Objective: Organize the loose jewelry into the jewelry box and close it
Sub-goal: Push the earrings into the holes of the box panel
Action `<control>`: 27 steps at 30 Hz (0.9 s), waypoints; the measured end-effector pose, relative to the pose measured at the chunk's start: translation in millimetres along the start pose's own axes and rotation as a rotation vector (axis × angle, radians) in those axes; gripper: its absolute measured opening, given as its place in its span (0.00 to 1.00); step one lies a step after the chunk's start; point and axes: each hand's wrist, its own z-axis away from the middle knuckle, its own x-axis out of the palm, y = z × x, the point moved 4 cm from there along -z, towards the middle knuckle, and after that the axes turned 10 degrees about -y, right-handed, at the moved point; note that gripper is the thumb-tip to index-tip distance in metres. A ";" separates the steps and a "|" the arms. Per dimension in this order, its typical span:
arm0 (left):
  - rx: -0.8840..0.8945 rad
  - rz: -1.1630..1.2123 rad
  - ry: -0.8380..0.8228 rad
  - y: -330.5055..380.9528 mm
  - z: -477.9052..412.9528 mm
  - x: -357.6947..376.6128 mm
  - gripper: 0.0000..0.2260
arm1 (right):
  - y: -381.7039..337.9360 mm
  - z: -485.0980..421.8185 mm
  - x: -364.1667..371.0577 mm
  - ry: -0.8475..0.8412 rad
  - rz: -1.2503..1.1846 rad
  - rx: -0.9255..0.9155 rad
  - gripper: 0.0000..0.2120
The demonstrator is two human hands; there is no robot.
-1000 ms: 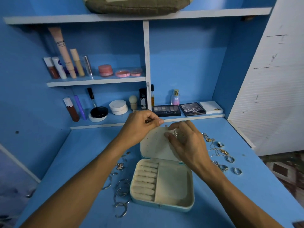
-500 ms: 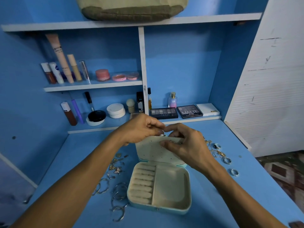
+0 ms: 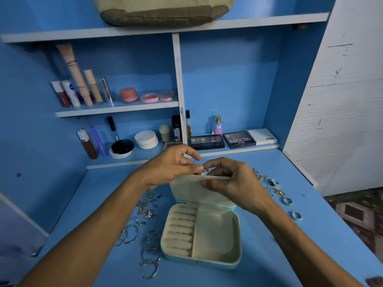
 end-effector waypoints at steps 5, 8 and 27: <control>-0.011 -0.047 -0.020 4.8 -10.8 -5.2 0.10 | 3.4 -5.4 -1.3 -0.003 -0.146 0.062 0.13; -0.030 -0.062 0.027 6.4 -18.5 -6.7 0.09 | 5.7 -11.2 -3.7 0.027 -0.193 0.117 0.11; -0.085 -0.030 0.212 -9.7 -44.5 -6.0 0.06 | 30.8 -45.0 -15.7 -0.089 -0.543 0.440 0.17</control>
